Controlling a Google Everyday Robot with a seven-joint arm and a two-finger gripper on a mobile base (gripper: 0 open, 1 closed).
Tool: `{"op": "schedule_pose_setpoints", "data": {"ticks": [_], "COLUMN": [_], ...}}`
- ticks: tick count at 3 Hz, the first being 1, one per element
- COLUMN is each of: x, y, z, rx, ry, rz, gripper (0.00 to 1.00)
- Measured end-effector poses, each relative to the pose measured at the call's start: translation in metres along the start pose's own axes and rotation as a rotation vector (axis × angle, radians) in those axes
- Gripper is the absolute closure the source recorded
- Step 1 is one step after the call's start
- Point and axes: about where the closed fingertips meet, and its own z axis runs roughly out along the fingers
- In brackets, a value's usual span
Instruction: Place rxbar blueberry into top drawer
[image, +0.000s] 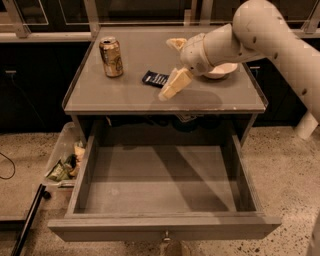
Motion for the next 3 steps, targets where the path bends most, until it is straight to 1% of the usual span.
{"op": "schedule_pose_setpoints", "data": {"ticks": [1, 2, 3], "x": [0.012, 0.022, 0.031], "y": [-0.011, -0.019, -0.025], "z": [0.018, 0.028, 0.032], "rx": [-0.021, -0.036, -0.029], "ry": [0.002, 0.014, 0.035], "rz": [0.120, 0.196, 0.237], "gripper": [0.00, 0.00, 0.00]}}
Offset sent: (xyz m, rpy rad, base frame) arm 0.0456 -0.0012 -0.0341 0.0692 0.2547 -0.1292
